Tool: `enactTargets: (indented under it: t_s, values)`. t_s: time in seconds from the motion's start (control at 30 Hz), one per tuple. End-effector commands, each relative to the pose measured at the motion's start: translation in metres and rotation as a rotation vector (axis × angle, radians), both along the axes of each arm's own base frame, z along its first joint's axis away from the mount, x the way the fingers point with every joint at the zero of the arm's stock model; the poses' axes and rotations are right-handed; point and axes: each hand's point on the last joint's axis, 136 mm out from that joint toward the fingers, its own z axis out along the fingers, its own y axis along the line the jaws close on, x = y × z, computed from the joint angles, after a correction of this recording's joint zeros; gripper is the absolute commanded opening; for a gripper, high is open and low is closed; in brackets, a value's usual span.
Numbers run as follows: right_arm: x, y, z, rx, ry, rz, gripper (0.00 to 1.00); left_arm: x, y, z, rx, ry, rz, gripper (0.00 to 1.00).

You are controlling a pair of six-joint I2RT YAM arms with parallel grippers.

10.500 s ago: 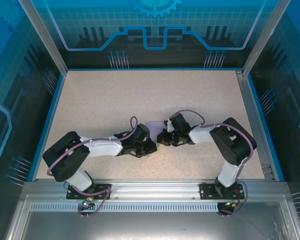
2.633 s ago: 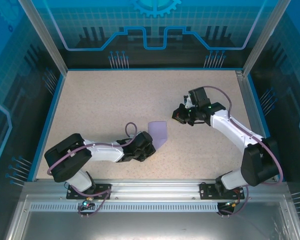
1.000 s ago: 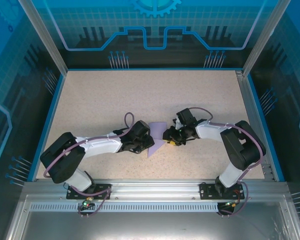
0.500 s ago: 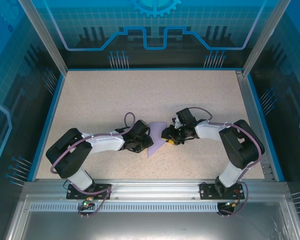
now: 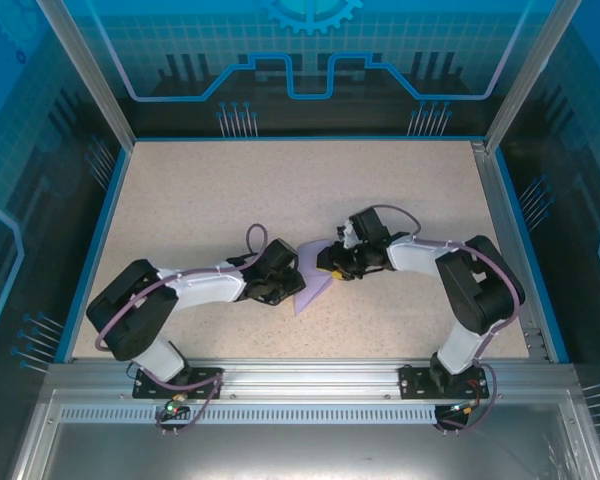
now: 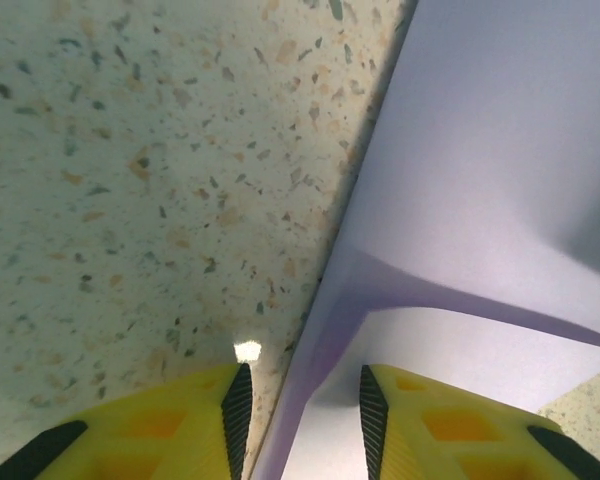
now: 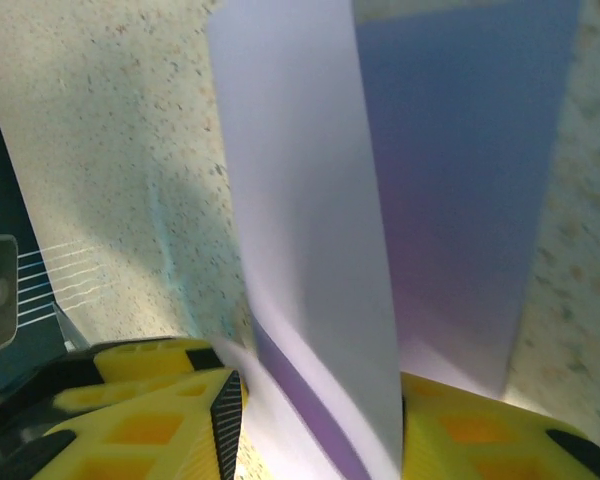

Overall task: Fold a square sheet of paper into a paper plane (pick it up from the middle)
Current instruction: Fourth fold the wing at the center of the table.

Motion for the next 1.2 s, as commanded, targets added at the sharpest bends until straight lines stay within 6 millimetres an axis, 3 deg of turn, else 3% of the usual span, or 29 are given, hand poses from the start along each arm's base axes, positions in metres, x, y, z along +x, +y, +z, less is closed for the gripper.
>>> enactTargets:
  t_s: [0.0, 0.13, 0.3, 0.4, 0.57, 0.7, 0.87, 1.17]
  values:
    - [0.01, 0.01, 0.004, 0.032, -0.029, 0.07, 0.41, -0.007, 0.017, 0.012, 0.029, -0.033, 0.005, 0.41]
    - [0.019, 0.013, 0.004, 0.056, -0.028, 0.092, 0.4, -0.018, 0.015, 0.03, 0.031, -0.098, -0.031, 0.47]
    - [0.025, 0.011, 0.004, 0.068, -0.017, 0.114, 0.37, -0.029, -0.013, 0.052, 0.106, -0.2, -0.13, 0.49]
    - [0.026, 0.013, 0.009, 0.099, -0.011, 0.124, 0.33, -0.029, -0.027, 0.054, 0.201, -0.224, -0.17, 0.5]
    - [0.024, 0.016, 0.014, 0.126, 0.002, 0.135, 0.29, -0.02, -0.036, 0.047, 0.411, -0.263, -0.176, 0.52]
    - [0.023, 0.017, 0.017, 0.136, 0.015, 0.138, 0.28, -0.019, -0.03, 0.043, 0.546, -0.278, -0.162, 0.56]
    - [0.021, 0.017, 0.018, 0.144, 0.027, 0.136, 0.27, -0.021, -0.024, 0.033, 0.595, -0.288, -0.16, 0.58]
    - [0.022, 0.017, 0.025, 0.146, 0.028, 0.13, 0.27, -0.021, -0.035, 0.013, 0.6, -0.273, -0.175, 0.55]
